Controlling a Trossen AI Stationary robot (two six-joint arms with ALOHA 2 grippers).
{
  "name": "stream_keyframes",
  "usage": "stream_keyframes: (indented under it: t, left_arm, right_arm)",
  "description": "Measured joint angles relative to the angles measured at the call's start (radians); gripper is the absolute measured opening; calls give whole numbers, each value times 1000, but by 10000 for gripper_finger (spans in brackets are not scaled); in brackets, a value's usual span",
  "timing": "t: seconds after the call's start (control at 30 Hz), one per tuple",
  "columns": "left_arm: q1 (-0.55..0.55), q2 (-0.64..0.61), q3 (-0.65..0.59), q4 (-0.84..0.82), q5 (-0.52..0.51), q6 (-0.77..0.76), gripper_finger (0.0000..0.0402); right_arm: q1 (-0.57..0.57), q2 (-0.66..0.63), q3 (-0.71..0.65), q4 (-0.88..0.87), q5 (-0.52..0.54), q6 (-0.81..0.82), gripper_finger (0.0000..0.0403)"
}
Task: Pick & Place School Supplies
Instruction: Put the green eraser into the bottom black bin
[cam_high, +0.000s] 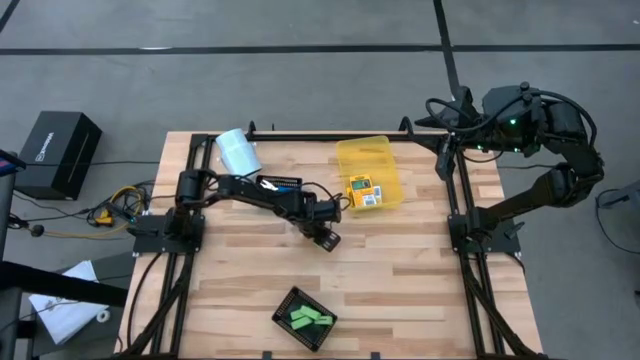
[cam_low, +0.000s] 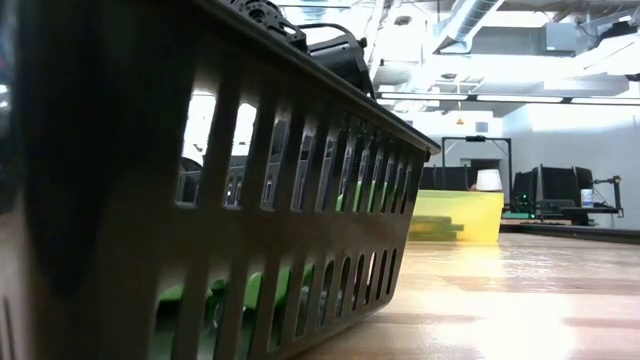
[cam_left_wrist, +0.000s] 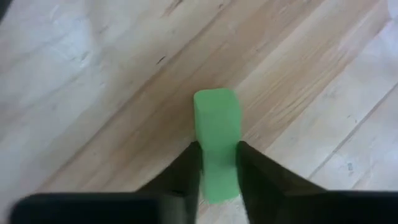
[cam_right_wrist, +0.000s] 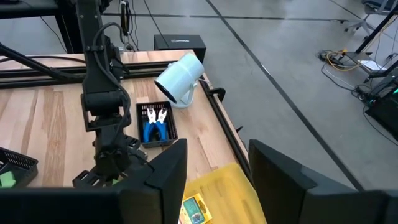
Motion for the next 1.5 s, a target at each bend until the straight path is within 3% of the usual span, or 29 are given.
stream_keyframes:
  t: [0.1, 0.43, 0.6, 1.13, 1.23, 1.5]
  left_arm:
    - [-11, 0, -1, 33, -28, 32, 29]
    - [-21, -22, -13, 104, -70, 66, 28]
    - [-22, -70, -17, 141, -92, 82, 1]
    - [-164, -119, -13, 230, -84, -3, 2]
    - [-185, -119, -13, 229, -90, -5, 2]
    - [-116, -121, -11, 228, -104, 74, 20]
  right_arm:
    - [0, 0, 0, 0, 0, 0, 162]
    - [0, 0, 0, 0, 0, 2, 158]
    - [0, 0, 0, 11, 0, 2, 159]
    - [0, 0, 0, 24, -2, 10, 155]
    - [0, 0, 0, 1, -52, 60, 153]
    - [32, 67, -1, -93, -105, 87, 142]
